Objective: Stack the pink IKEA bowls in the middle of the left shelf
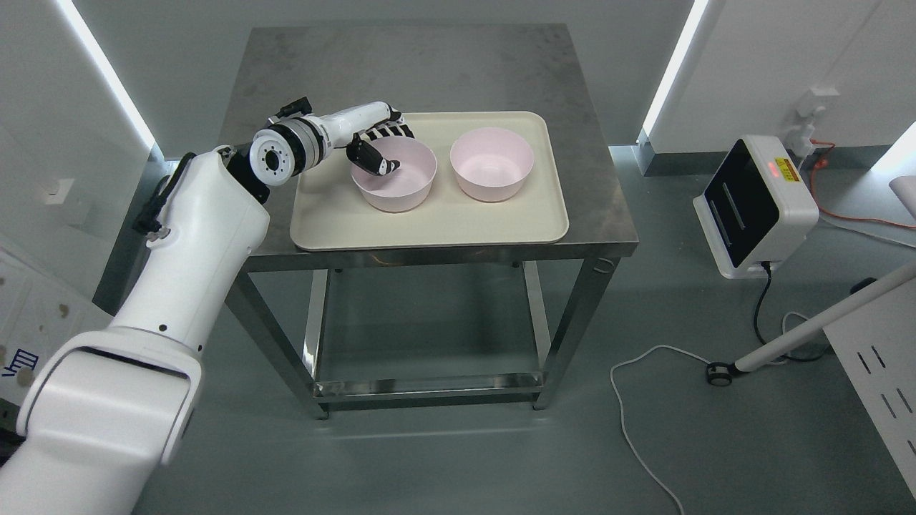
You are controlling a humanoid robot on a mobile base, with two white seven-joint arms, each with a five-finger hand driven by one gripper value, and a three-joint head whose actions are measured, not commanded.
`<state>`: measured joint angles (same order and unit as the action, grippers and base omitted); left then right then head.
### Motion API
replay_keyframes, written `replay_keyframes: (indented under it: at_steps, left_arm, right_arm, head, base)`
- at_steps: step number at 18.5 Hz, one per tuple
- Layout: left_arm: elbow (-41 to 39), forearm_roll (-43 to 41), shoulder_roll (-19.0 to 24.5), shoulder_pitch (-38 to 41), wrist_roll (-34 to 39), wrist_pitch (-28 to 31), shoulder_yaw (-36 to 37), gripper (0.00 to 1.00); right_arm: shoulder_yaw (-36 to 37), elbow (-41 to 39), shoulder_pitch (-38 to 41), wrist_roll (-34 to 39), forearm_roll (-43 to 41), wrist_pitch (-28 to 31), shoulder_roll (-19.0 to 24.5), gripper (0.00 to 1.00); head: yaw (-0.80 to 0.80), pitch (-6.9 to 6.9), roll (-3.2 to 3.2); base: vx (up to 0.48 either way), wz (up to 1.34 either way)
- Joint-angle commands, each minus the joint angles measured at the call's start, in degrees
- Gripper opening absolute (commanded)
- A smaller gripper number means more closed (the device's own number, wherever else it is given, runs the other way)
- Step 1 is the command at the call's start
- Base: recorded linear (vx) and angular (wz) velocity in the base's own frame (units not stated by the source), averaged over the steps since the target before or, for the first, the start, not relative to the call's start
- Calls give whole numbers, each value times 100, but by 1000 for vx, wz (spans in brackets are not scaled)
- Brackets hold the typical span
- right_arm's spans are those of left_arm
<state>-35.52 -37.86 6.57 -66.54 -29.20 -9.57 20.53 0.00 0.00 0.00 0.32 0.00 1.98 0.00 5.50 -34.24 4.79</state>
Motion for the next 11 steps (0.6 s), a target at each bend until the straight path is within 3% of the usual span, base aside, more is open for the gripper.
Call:
replay_keyframes:
  at_steps: [1,6,9,11]
  left_arm:
    - [80,-38,-181,0,2,-132,-111,25]
    - [89,-38,-235,141,125,-193,-119,16]
    - [89,-29,-252,158,134,-649,-470,3]
    - [89,-29,-288,158,82,-721,-550,1]
  right_arm:
    - [62,-193,167,3,0,4,-100,100]
    - [62,-193,167,3,0,4,-100,100]
    - [62,-193,167,3,0,-4,-100,100]
    - [62,-193,167,3,0,-4,-100,100]
  head:
    - [0,0,0]
    - [0,0,0]
    - [0,0,0]
    - [0,0,0]
  base:
    - [0,0]
    - [0,0]
    - [0,0]
    - [0,0]
